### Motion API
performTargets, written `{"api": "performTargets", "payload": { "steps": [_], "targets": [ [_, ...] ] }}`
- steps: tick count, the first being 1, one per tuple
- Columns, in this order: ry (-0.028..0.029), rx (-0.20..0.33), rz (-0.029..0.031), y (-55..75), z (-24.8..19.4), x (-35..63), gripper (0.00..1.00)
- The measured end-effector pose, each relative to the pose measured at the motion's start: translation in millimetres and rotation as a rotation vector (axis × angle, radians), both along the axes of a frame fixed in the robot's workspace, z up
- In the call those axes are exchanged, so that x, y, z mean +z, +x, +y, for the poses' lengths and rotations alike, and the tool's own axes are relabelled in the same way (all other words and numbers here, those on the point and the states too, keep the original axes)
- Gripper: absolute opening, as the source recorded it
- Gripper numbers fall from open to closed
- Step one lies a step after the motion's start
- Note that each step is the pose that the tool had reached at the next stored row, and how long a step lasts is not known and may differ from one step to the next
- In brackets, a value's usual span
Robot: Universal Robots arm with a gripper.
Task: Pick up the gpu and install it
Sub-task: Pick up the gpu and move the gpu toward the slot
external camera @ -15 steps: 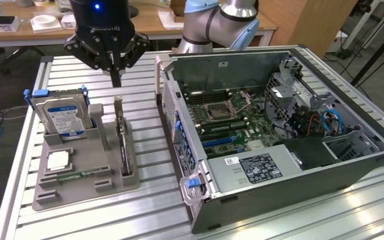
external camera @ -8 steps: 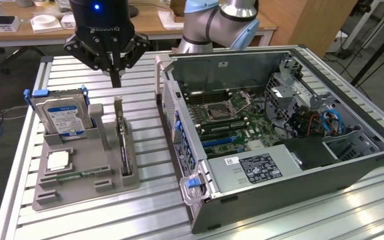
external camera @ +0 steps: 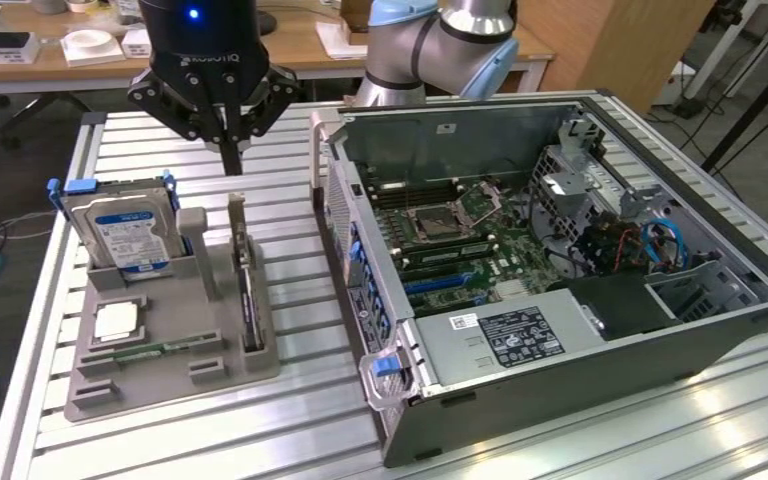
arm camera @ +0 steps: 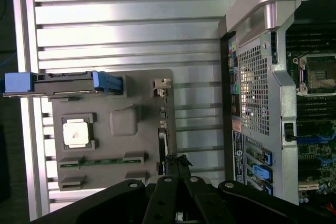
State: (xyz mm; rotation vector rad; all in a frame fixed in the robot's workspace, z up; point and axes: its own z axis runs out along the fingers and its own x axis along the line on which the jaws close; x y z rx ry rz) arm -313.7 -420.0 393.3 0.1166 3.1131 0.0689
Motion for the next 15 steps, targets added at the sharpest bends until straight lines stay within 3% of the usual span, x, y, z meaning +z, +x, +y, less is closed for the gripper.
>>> {"api": "performTargets", "payload": {
  "steps": [3, 11, 13, 14, 15],
  "targets": [
    [0.0000, 0.000, 0.0001, 0.0, 0.0, 0.0, 0.11],
    [0.0000, 0.000, 0.0001, 0.0, 0.0, 0.0, 0.47],
    [0.0000, 0.000, 0.0000, 0.0, 0.0, 0.0, 0.47],
    [0.0000, 0.000, 0.0000, 0.0, 0.0, 0.0, 0.53],
    [0.0000, 0.000, 0.0001, 0.0, 0.0, 0.0, 0.53]
  ]
}}
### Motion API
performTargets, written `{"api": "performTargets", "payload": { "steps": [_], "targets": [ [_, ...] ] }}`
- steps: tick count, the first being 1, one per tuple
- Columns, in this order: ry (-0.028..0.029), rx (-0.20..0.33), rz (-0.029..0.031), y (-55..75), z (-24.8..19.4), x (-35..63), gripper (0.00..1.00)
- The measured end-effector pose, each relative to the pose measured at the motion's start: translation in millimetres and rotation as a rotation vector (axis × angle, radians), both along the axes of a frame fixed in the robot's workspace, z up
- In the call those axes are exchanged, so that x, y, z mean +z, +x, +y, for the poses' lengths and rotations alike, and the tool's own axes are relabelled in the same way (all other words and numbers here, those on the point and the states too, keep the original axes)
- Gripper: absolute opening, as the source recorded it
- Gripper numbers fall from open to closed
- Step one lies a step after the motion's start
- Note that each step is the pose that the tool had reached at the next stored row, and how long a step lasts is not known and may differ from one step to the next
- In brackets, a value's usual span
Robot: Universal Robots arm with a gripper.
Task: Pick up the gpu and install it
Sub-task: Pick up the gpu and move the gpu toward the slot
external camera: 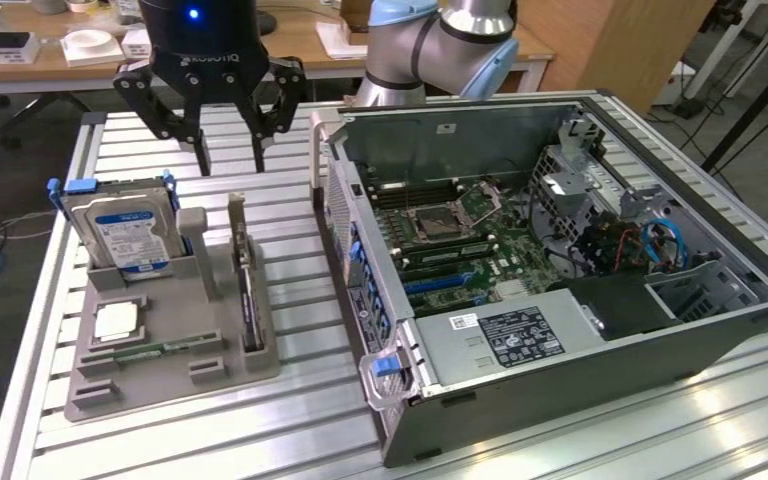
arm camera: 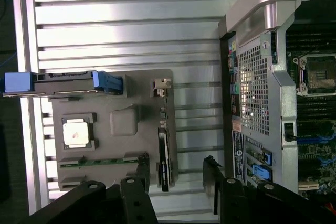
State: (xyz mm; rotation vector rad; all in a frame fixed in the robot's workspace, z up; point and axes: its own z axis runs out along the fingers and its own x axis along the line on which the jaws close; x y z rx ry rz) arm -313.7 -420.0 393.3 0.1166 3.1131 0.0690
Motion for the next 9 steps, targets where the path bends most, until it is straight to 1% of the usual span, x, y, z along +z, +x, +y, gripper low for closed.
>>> {"api": "performTargets", "payload": {
  "steps": [9],
  "targets": [
    [0.0000, 0.000, 0.0000, 0.0, 0.0, 0.0, 0.53]
  ]
}}
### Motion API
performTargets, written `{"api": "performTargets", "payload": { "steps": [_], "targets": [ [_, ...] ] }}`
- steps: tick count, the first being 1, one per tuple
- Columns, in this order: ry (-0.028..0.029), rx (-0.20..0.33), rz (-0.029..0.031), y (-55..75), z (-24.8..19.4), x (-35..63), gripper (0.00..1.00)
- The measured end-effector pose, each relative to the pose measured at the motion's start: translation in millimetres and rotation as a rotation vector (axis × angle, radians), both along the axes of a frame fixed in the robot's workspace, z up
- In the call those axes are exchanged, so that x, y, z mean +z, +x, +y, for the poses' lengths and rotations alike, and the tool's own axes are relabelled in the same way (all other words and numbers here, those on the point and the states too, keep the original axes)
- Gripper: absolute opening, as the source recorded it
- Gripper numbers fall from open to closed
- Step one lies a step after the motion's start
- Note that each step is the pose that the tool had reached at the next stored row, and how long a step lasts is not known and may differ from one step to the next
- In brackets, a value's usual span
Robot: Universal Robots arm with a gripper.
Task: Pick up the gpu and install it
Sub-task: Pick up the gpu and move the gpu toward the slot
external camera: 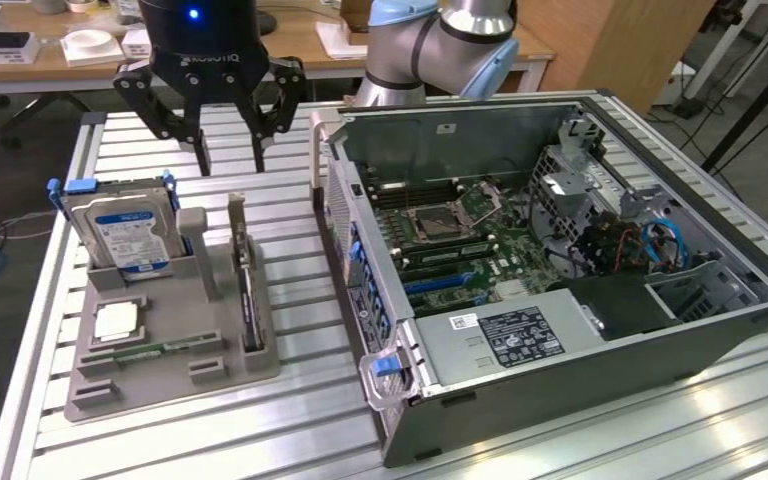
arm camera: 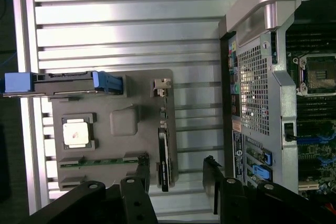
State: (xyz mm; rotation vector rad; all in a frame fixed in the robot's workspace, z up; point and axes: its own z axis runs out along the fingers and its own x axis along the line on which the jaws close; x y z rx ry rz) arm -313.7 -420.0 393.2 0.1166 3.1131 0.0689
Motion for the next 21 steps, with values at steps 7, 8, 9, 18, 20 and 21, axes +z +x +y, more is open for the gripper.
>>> {"api": "performTargets", "payload": {
  "steps": [7, 8, 9, 18, 20, 21],
  "targets": [
    [0.0000, 0.000, 0.0000, 0.0, 0.0, -3.7, 0.53],
    [0.0000, 0.000, 0.0000, 0.0, 0.0, -4.6, 0.53],
    [0.0000, 0.000, 0.0000, 0.0, 0.0, -5.5, 0.53],
    [-0.0001, 0.000, 0.0000, -0.3, -2.1, -12.3, 0.53],
    [0.0001, 0.000, -0.0001, -0.8, -3.2, -13.6, 0.53],
    [0.0002, 0.000, -0.0002, -1.1, -3.7, -14.3, 0.53]
  ]
}}
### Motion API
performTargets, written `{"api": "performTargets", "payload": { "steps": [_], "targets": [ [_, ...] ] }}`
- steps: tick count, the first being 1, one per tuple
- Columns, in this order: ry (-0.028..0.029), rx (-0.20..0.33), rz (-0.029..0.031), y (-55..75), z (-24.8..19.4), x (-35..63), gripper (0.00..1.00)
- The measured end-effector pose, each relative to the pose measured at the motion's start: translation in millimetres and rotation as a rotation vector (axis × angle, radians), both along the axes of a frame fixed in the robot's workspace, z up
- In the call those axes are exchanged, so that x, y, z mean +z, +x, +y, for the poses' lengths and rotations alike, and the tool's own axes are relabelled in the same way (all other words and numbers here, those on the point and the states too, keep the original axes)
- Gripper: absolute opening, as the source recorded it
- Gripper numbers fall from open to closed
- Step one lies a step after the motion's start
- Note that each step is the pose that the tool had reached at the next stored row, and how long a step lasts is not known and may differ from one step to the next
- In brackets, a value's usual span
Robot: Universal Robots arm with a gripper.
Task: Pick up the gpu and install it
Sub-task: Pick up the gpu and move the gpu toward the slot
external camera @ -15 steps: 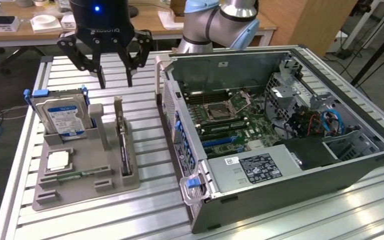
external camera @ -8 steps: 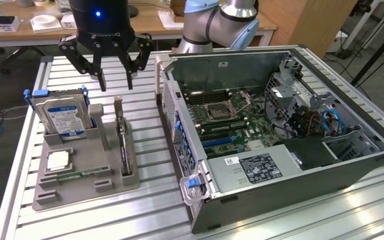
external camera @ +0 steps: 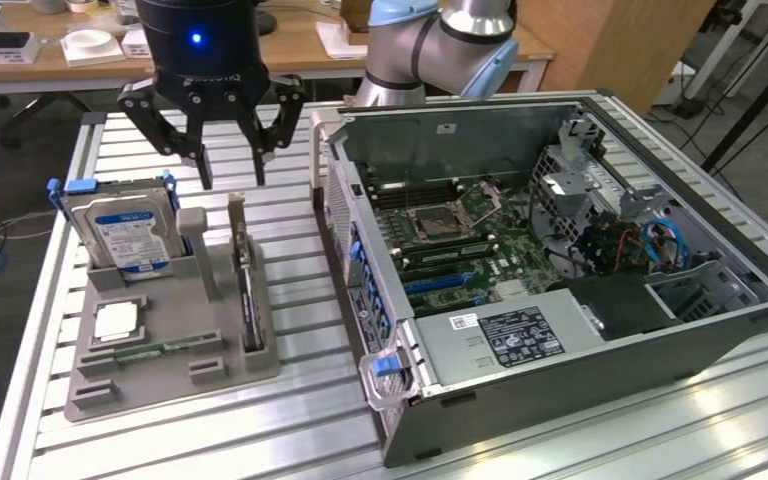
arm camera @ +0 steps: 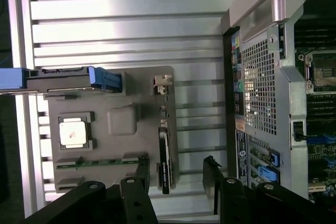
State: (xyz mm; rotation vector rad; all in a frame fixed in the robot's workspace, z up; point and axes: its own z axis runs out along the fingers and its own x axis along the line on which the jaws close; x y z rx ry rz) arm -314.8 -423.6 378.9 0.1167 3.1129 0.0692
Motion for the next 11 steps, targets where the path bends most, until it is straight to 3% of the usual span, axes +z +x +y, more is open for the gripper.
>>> {"api": "performTargets", "payload": {
  "steps": [11],
  "targets": [
    [0.0000, 0.000, 0.0000, -1.8, -5.2, -8.0, 0.53]
  ]
}}
